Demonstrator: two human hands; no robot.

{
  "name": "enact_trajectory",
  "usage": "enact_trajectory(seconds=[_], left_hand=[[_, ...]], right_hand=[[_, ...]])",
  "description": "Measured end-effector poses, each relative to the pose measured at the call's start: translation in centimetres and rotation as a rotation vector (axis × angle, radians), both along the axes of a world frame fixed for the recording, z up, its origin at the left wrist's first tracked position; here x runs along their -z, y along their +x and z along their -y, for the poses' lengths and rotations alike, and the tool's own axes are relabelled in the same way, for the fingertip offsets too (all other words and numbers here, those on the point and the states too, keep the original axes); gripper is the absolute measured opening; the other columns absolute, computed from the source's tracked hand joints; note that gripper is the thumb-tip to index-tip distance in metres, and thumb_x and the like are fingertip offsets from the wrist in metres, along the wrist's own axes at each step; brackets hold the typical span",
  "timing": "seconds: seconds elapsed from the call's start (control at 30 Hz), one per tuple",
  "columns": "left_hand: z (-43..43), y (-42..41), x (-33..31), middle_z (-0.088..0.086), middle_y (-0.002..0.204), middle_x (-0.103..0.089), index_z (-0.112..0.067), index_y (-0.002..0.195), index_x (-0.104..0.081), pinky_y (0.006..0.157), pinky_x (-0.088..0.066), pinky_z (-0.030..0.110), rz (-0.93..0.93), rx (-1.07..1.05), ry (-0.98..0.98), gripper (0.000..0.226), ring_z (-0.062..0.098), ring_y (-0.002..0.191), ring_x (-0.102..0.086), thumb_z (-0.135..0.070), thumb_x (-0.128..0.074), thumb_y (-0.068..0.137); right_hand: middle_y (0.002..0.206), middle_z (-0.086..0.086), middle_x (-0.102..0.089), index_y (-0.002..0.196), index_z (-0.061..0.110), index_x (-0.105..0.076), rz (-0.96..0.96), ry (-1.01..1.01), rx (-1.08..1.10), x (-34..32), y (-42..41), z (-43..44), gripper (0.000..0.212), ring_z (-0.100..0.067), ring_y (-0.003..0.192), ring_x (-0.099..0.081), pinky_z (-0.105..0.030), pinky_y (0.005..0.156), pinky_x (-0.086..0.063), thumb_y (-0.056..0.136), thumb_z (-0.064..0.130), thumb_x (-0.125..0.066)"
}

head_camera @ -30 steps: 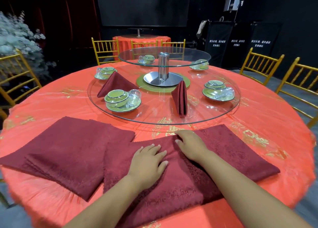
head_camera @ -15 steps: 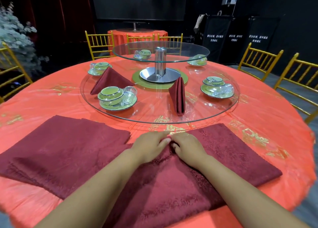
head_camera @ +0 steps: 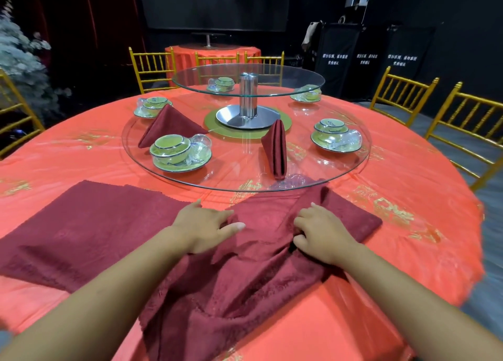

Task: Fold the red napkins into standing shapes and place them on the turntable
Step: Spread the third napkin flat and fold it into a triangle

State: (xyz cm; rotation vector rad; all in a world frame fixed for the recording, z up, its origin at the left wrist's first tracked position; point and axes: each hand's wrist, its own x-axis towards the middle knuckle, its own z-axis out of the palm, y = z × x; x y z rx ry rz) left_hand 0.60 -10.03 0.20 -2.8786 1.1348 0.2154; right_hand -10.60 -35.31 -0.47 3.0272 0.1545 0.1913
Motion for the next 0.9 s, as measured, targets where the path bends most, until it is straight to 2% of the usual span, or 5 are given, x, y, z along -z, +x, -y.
enact_trajectory(seconds=[0.2, 0.3, 0.4, 0.6, 0.9], left_hand=[[-2.6, -0.9, 0.1, -0.010, 0.146, -0.045, -0.034, 0.138, -0.045, 0.113, 0.015, 0.054, 0.097, -0.045, 0.072, 0.109, 0.007, 0.135, -0.038, -0.084, 0.017, 0.064], [-2.6, -1.8, 0.1, -0.007, 0.135, -0.054, -0.032, 0.136, -0.046, 0.109, 0.018, 0.059, 0.203, -0.090, 0.101, 0.107, 0.009, 0.136, -0.037, -0.082, 0.019, 0.067], [-1.7, -3.4, 0.3, -0.003, 0.154, -0.033, -0.034, 0.150, -0.020, 0.109, 0.019, 0.059, 0.188, -0.146, 0.047, 0.087, 0.012, 0.146, -0.014, -0.078, 0.003, 0.079], [-1.4, -5.3, 1.6, 0.000, 0.159, -0.021, -0.037, 0.151, 0.007, 0.119, -0.004, 0.047, -0.052, -0.121, -0.064, 0.076, 0.007, 0.146, -0.011, -0.073, -0.013, 0.087], [-2.3, -5.2, 2.1, -0.006, 0.159, -0.017, -0.034, 0.151, -0.016, 0.114, 0.007, 0.055, 0.110, -0.218, 0.066, 0.095, 0.009, 0.146, -0.015, -0.081, 0.007, 0.072]], right_hand=[[0.080, -0.009, -0.061, 0.074, 0.015, -0.047, -0.011, 0.130, -0.042, -0.8, -2.1, 2.5, 0.011, -0.029, 0.086, -0.057, -0.030, 0.114, -0.022, 0.083, 0.019, -0.051], [0.081, -0.015, -0.062, 0.080, 0.018, -0.041, 0.065, 0.131, -0.010, -1.0, -2.9, 2.8, 0.011, -0.034, 0.085, -0.057, -0.034, 0.086, -0.035, 0.084, 0.025, -0.047], [0.082, -0.013, -0.063, 0.085, 0.021, -0.034, 0.068, 0.121, 0.037, -1.0, -3.4, 2.9, 0.017, -0.036, 0.083, -0.056, -0.039, 0.062, -0.026, 0.089, 0.029, -0.048], [0.070, -0.002, -0.053, 0.074, 0.019, -0.038, -0.109, 0.114, 0.143, -1.3, -4.4, 3.6, 0.019, -0.028, 0.073, -0.048, -0.035, 0.059, -0.031, 0.087, 0.030, -0.046], [0.086, 0.001, -0.060, 0.070, 0.021, -0.040, -0.289, -0.018, 0.398, -1.8, -6.9, 4.2, 0.022, -0.025, 0.088, -0.058, -0.029, 0.058, -0.033, 0.083, 0.036, -0.048]])
